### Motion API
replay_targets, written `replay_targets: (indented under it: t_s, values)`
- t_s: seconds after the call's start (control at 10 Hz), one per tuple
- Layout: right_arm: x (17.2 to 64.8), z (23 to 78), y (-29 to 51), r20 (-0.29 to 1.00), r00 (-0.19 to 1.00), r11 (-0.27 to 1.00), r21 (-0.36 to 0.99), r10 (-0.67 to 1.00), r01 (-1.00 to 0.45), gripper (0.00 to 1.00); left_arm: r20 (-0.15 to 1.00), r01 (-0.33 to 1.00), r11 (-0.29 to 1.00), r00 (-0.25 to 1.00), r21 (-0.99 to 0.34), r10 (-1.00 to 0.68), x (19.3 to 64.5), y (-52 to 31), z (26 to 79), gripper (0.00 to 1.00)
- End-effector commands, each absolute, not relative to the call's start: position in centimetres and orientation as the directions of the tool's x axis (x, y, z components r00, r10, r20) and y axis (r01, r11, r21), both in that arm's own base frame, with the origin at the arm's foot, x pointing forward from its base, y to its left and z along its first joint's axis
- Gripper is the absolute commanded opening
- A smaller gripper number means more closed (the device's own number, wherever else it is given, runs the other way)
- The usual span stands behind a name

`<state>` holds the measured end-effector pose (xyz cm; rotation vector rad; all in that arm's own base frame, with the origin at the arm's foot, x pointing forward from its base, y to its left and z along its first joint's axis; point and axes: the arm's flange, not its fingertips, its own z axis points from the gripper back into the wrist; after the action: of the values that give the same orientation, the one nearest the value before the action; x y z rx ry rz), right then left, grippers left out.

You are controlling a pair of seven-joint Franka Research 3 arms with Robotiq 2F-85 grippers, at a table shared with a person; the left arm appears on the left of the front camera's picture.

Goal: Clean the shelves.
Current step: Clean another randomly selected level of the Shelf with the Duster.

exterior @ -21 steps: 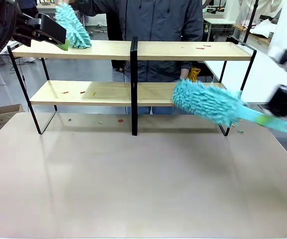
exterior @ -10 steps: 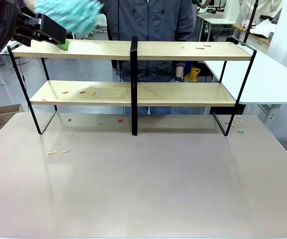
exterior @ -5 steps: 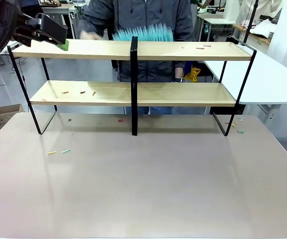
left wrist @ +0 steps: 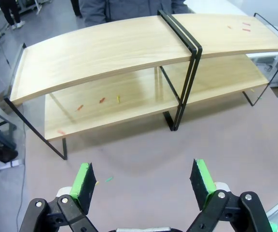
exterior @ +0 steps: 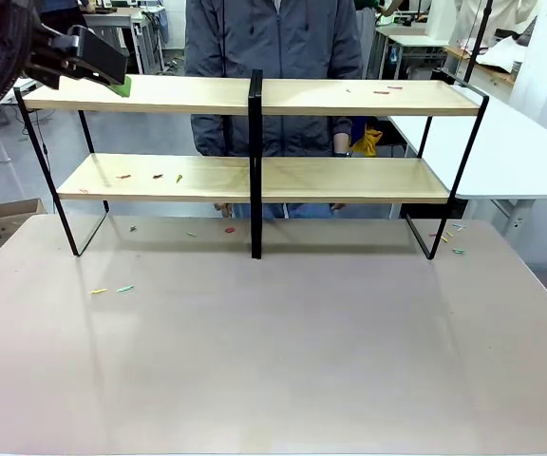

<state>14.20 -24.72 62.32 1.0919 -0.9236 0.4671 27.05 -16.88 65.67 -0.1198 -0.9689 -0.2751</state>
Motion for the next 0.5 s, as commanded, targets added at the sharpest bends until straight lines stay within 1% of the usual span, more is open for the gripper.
replay_targets:
  t_s: [0.0,0.3,0.4]
  values:
    - [14.02,62.92,-24.84,0.844,0.525,0.411,0.519,-0.109,-0.749,0.13,0.828,0.281,0.959,0.535,0.014,-0.169,27.08,-16.78,65.74,1.0]
    - [14.02,62.92,-24.84,0.844,0.525,0.411,0.519,-0.109,-0.749,0.13,0.828,0.281,0.959,0.535,0.014,-0.169,27.08,-16.78,65.74,1.0]
    - [14.09,62.34,-24.67,0.823,0.558,0.418,0.547,-0.108,-0.725,0.13,0.828,0.281,0.959,0.535,0.014,-0.169,27.08,-16.78,65.74,1.0]
